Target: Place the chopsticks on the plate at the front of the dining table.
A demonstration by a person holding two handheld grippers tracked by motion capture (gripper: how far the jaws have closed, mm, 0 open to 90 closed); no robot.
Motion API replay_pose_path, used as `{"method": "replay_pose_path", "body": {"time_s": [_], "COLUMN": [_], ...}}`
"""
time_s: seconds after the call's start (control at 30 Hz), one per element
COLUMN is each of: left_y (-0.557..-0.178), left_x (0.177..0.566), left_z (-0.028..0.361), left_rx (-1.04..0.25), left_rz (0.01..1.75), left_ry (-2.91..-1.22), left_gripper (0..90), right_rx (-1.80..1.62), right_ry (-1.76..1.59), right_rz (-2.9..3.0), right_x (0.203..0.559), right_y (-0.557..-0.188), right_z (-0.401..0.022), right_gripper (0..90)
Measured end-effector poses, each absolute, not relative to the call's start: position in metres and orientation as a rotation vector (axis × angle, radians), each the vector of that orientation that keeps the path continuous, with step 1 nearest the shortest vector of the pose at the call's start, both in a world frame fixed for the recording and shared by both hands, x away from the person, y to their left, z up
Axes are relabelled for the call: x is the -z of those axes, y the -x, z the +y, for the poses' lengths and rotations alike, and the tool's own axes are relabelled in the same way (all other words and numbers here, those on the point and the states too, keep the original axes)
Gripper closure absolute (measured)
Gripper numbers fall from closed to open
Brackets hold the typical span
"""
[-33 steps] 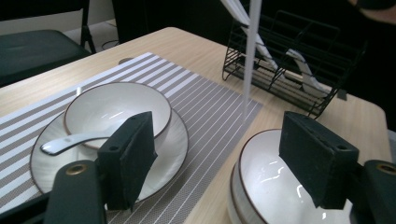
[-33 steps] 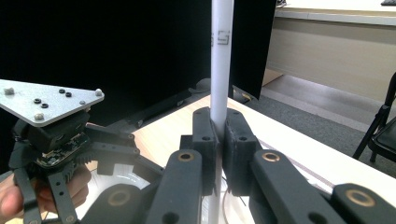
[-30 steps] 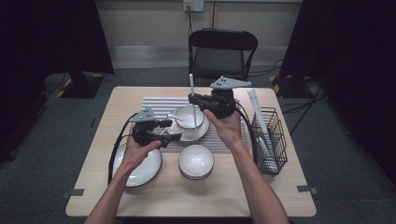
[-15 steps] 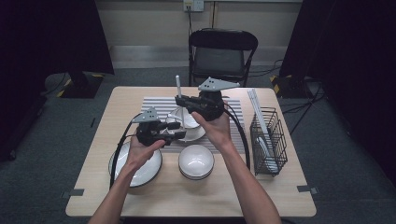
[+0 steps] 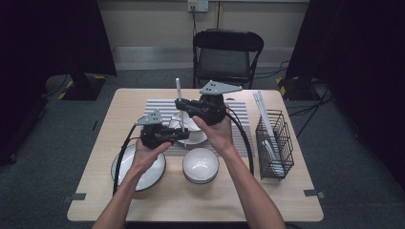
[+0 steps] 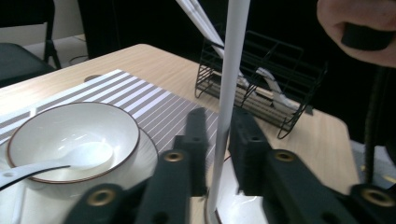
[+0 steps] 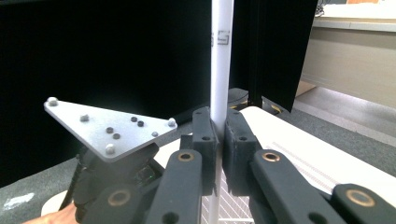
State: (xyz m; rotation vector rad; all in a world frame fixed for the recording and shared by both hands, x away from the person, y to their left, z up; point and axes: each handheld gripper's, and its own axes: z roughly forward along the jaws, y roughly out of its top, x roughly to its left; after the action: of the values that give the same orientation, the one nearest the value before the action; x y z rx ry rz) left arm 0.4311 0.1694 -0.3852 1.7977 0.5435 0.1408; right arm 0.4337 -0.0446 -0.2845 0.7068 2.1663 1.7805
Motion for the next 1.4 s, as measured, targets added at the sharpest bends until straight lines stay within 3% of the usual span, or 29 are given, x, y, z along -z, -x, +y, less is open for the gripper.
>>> {"method": "replay_pose_path", "body": {"time_s": [0.1,0.4,0.57,0.77,1.4], "left_y": [-0.431,-0.429,-0.43,-0.428,-0.425], "left_x": [0.386,0.385,0.384,0.383,0.384], "left_z": [0.171,0.174,0.178,0.18,0.201], "left_rx": [-0.142,-0.131,-0.128,-0.13,-0.119], "left_rz": [0.534,0.536,0.545,0.56,0.583], "left_ry": [-1.79,-1.793,-1.779,-1.774,-1.749], "left_gripper": [84.4,85.9,85.9,85.9,85.9], "right_rx": [-1.793,-1.782,-1.747,-1.699,-1.625], "right_ry": [-0.702,-0.688,-0.692,-0.709,-0.766], "right_rz": [2.17,2.172,2.182,2.199,2.17], "right_x": [0.284,0.285,0.286,0.296,0.306], "right_y": [-0.433,-0.434,-0.433,-0.435,-0.443], "right_z": [-0.042,-0.04,-0.038,-0.036,-0.034], "right_gripper": [85.1,83.0,60.5,49.1,46.8]}}
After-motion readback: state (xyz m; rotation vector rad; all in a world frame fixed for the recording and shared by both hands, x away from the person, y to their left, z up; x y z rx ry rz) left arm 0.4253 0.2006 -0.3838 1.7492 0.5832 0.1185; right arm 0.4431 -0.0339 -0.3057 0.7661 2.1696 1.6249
